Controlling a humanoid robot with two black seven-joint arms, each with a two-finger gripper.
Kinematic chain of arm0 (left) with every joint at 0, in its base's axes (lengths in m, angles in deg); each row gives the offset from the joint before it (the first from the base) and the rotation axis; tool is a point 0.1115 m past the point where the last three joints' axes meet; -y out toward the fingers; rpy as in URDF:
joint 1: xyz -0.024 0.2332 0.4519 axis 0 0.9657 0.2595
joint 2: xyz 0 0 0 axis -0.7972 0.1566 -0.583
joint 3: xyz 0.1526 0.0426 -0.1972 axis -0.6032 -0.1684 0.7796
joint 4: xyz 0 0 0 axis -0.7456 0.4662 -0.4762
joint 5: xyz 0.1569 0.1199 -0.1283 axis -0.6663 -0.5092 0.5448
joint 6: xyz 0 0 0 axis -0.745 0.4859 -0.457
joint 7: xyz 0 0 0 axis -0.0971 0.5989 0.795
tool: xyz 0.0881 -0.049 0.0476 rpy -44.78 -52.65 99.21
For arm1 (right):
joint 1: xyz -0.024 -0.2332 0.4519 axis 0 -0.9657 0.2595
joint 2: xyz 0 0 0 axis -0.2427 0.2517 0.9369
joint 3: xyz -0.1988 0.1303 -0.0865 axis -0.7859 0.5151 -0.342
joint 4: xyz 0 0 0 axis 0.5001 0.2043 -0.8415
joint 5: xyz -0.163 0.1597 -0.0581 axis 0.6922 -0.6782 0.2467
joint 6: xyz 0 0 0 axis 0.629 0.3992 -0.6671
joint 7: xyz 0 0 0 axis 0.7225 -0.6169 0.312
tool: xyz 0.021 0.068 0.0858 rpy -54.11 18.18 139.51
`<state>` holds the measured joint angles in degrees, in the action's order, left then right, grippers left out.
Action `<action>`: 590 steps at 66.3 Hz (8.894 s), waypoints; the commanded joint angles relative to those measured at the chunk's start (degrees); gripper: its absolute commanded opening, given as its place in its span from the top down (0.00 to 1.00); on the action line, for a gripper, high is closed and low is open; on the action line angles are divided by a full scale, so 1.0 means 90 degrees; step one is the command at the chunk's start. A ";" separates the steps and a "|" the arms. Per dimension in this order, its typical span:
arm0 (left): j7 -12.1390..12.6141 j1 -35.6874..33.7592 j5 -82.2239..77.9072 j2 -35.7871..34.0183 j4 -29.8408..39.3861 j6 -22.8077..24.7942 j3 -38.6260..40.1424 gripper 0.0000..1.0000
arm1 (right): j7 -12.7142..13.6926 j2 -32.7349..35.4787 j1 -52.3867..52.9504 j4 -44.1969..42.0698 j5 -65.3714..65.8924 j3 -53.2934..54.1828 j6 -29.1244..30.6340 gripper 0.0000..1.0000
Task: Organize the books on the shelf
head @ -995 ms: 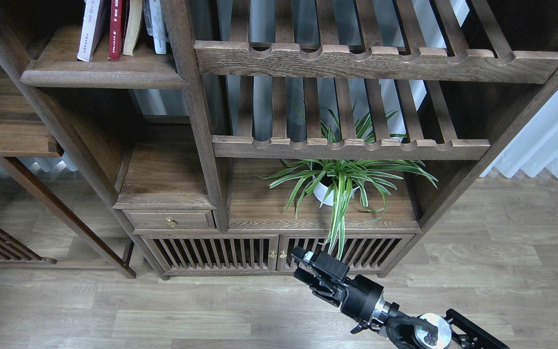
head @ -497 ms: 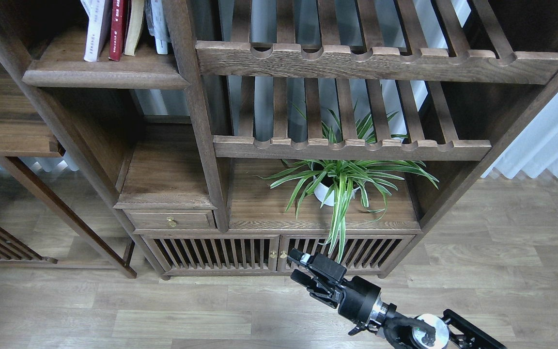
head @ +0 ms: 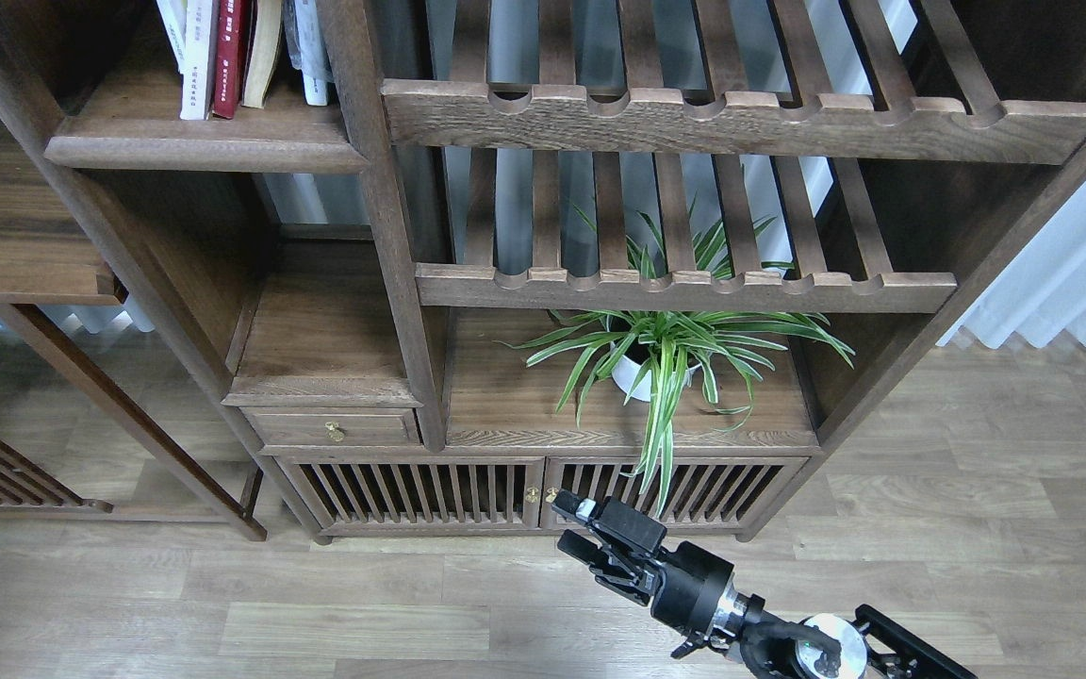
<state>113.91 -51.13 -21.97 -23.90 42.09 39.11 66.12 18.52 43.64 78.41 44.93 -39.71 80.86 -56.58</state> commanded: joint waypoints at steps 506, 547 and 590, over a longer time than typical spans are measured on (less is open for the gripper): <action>-0.0001 0.4396 0.1327 -0.1152 0.4765 0.0001 0.2322 0.01 | -0.0009 0.0066 0.0010 0.0069 -0.0088 0.0226 0.0000 0.01; -0.0001 0.5881 0.1327 -0.1533 0.5381 0.0001 0.3542 0.01 | -0.0009 0.0086 -0.0009 0.0069 -0.0088 0.0236 0.0000 0.01; -0.0001 0.6672 0.1825 -0.0849 0.5898 0.0001 0.3533 0.01 | -0.0019 0.0057 -0.0009 0.0313 -0.0088 0.0470 0.0000 0.01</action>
<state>113.88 7.43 -5.82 -33.01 93.91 39.12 97.98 18.35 44.16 78.34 46.75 -40.50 84.60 -56.58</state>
